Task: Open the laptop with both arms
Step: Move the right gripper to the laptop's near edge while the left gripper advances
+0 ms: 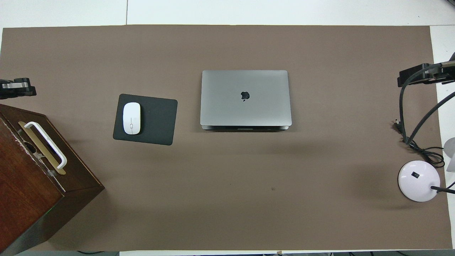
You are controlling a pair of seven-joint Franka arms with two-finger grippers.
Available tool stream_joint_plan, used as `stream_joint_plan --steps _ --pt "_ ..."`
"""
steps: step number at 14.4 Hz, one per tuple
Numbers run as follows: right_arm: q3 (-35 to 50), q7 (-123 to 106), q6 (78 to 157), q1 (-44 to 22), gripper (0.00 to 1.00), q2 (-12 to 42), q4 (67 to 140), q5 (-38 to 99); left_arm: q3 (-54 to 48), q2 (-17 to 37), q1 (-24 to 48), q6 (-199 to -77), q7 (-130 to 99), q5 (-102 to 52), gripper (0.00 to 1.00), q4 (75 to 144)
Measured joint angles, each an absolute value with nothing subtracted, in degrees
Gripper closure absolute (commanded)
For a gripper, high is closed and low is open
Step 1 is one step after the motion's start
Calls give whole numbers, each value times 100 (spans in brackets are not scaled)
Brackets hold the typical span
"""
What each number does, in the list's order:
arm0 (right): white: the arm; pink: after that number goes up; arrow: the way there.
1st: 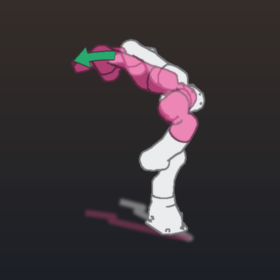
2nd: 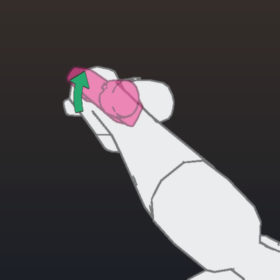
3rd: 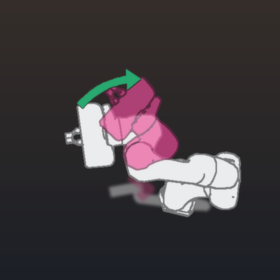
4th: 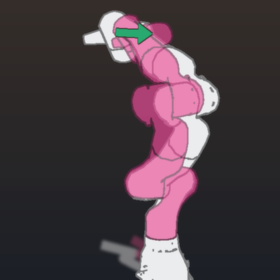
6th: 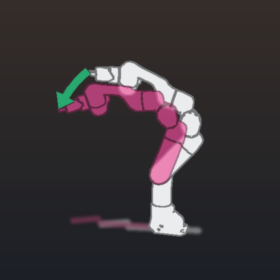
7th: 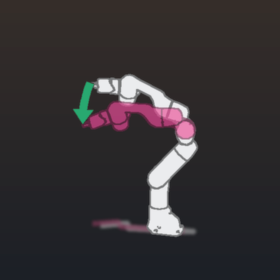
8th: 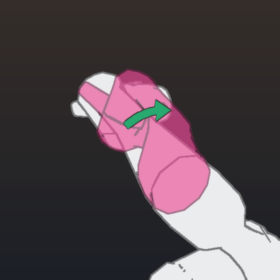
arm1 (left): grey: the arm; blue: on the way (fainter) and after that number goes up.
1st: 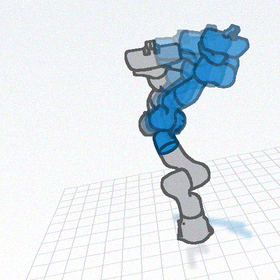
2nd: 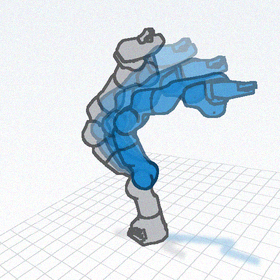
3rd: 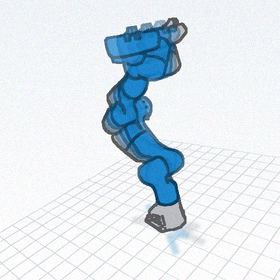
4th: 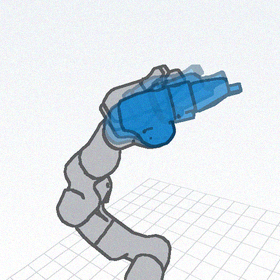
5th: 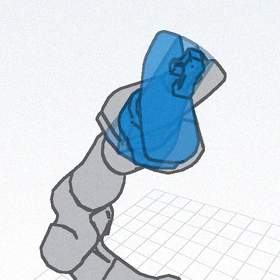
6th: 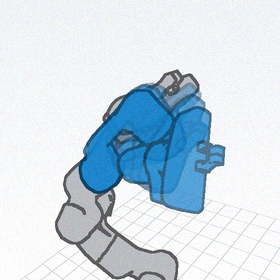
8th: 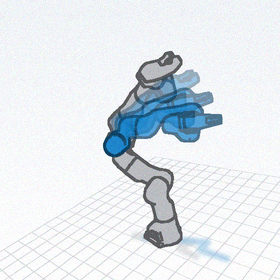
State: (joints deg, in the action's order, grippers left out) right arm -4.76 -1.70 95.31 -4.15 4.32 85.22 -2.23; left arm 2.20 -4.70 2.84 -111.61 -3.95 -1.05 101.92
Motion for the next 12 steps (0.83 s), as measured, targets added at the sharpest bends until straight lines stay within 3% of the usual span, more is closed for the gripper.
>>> stream_joint_plan --steps 4,9,12 --pt "-476 -169 9531 -416 0 445 8521 -223 184 -572 594 -11798 -241 -117 100 10963" --pt "-486 -160 9612 -413 0 452 8518 -223 171 -1304 1180 -13576 -70 -120 100 12910" --pt "-340 706 10263 -416 0 648 8401 -89 161 -1680 1562 -14564 64 -120 100 13883"
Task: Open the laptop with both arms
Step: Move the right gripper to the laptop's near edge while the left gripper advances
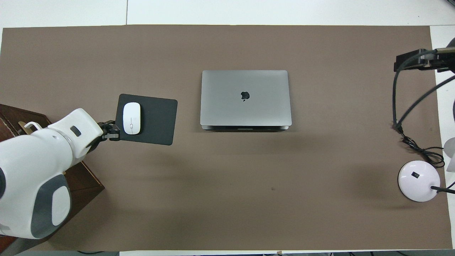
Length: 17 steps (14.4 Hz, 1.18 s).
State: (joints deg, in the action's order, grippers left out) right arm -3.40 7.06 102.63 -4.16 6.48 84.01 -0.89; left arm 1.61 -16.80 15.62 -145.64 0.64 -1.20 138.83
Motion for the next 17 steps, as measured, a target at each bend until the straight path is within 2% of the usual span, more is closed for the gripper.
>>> stream_joint_plan --steps 3,5,9,12,17 --pt "289 2649 10711 -515 0 1121 8031 104 162 -1765 1972 -15905 145 -120 100 14743" --pt "421 3864 11249 -879 0 1408 7937 115 162 -1725 2200 -16718 256 -120 100 15161" --pt "443 6335 12774 -1565 0 1968 7988 115 163 -1309 2607 -17725 453 -119 100 15406" --pt "445 7321 14191 -1758 0 2185 8497 115 164 -870 2930 -18298 551 -119 100 15410" --pt "461 8459 16428 -2068 0 2127 9880 118 158 -136 3343 -19285 615 -119 100 15413"
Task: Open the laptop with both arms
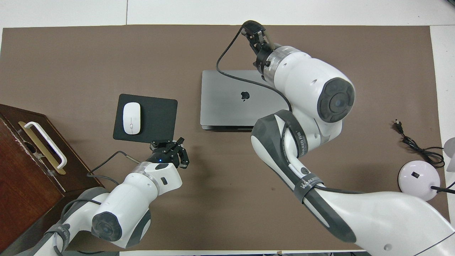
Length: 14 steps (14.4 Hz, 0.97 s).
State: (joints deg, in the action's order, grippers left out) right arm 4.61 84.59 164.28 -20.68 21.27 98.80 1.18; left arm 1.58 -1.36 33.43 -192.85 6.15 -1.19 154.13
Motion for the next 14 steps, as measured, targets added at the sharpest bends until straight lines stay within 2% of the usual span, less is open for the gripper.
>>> stream_joint_plan --steps 3,6,14 --pt "461 9198 16640 -2413 1 1807 10492 119 159 377 3472 -19874 630 -119 100 15405" --pt "446 9535 16793 -2474 2 1398 11078 119 159 525 3499 -19959 637 -119 100 15306" --pt "422 9615 18869 -2472 2 1327 12527 123 158 1048 3511 -19959 641 -119 100 14723"
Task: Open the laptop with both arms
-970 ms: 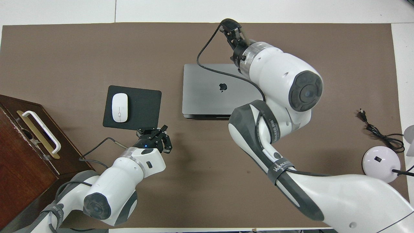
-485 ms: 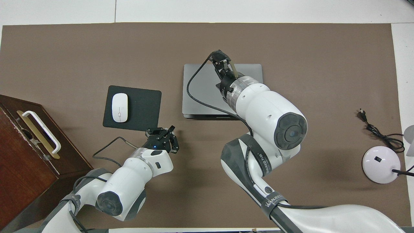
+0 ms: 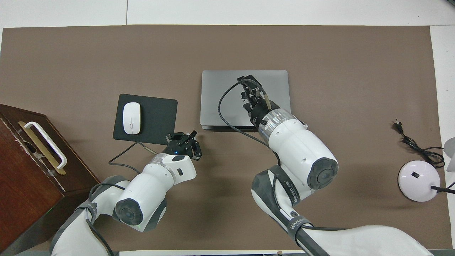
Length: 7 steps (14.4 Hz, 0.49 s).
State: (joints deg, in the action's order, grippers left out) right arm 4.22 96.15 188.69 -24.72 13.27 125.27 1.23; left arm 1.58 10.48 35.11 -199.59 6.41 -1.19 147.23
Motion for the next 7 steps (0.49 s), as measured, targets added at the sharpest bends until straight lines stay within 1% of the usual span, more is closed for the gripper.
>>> stream_joint_plan --steps 2,4,7 --pt "423 9625 19219 -2472 2 1326 12767 123 156 1161 3524 -19959 641 -119 100 14603" --pt "435 9724 19319 -2532 2 1298 12923 124 151 1256 3596 -19959 605 -119 100 14497" --pt "450 9935 19383 -2702 2 1107 13187 203 151 1382 3703 -19959 548 -119 100 14369"
